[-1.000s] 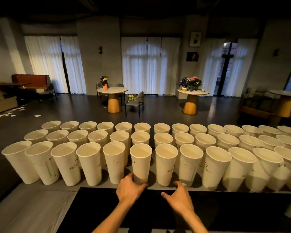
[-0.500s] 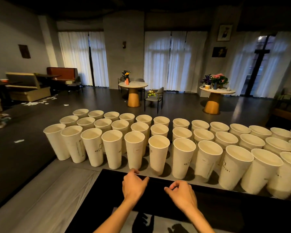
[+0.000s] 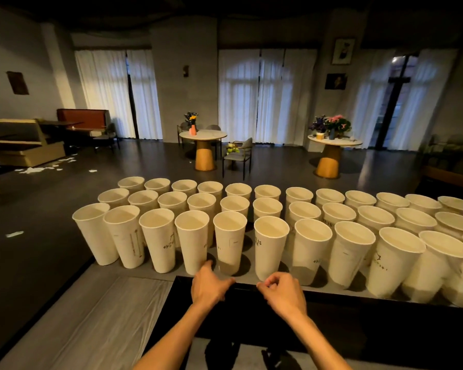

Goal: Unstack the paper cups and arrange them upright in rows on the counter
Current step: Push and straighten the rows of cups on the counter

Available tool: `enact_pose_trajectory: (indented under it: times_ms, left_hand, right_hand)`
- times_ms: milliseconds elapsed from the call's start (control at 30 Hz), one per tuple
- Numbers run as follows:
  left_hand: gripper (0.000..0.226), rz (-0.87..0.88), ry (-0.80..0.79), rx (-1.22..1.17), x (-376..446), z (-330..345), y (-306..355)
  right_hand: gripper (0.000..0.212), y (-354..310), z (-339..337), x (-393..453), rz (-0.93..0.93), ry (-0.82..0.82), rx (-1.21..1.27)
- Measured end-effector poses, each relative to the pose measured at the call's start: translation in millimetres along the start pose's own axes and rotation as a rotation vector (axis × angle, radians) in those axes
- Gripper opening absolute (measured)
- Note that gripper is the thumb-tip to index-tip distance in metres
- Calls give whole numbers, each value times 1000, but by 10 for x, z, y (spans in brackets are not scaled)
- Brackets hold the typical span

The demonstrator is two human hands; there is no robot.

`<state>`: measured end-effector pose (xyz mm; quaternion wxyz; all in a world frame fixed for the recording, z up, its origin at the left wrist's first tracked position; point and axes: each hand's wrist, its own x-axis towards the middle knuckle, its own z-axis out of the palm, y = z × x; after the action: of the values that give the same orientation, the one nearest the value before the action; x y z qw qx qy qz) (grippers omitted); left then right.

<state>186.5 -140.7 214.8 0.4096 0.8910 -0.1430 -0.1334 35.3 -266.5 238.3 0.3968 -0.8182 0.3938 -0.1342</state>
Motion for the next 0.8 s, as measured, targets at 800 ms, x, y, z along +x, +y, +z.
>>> enact_pose_trajectory:
  times_ms: [800]
  left_hand:
    - [35, 137, -30, 37, -148, -541, -209]
  right_hand:
    - [14, -677, 667, -106, -112, -32, -27]
